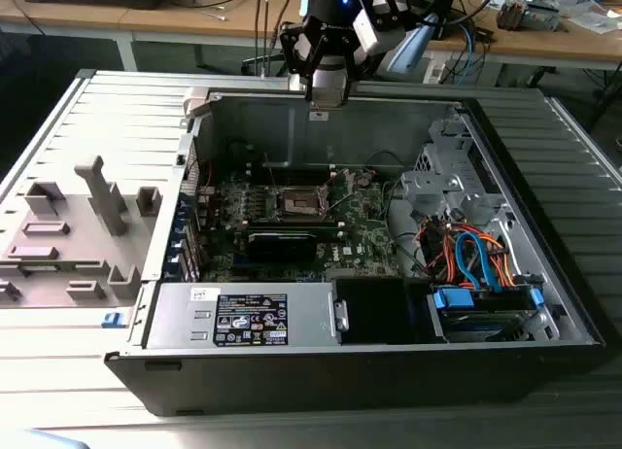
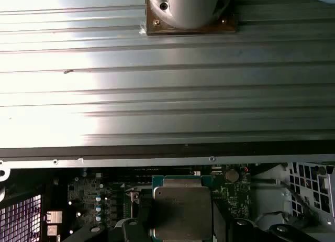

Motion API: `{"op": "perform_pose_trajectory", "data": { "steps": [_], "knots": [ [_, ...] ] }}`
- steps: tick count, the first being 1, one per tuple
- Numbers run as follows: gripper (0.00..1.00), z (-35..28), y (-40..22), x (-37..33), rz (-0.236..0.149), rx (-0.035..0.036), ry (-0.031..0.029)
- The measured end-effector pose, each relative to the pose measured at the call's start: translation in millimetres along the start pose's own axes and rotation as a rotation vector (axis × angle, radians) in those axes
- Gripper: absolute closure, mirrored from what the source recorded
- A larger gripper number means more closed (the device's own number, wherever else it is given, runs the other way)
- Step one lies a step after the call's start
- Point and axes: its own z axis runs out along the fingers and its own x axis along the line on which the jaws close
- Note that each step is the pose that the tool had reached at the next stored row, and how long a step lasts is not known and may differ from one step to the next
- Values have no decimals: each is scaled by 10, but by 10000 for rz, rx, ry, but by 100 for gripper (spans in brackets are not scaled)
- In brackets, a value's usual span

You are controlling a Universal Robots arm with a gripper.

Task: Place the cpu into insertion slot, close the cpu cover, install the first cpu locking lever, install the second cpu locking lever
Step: 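Place the cpu into insertion slot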

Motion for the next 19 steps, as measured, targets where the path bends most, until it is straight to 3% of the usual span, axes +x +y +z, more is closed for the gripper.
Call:
{"op": "perform_pose_trajectory", "data": {
  "steps": [12, 14, 19],
  "knots": [
    [46, 34, -7, 2, 0, 1, -1],
    [46, 128, -16, 0, 1, 0, 0],
    [46, 130, -26, 0, 1, 1, 0]
  ]
}}
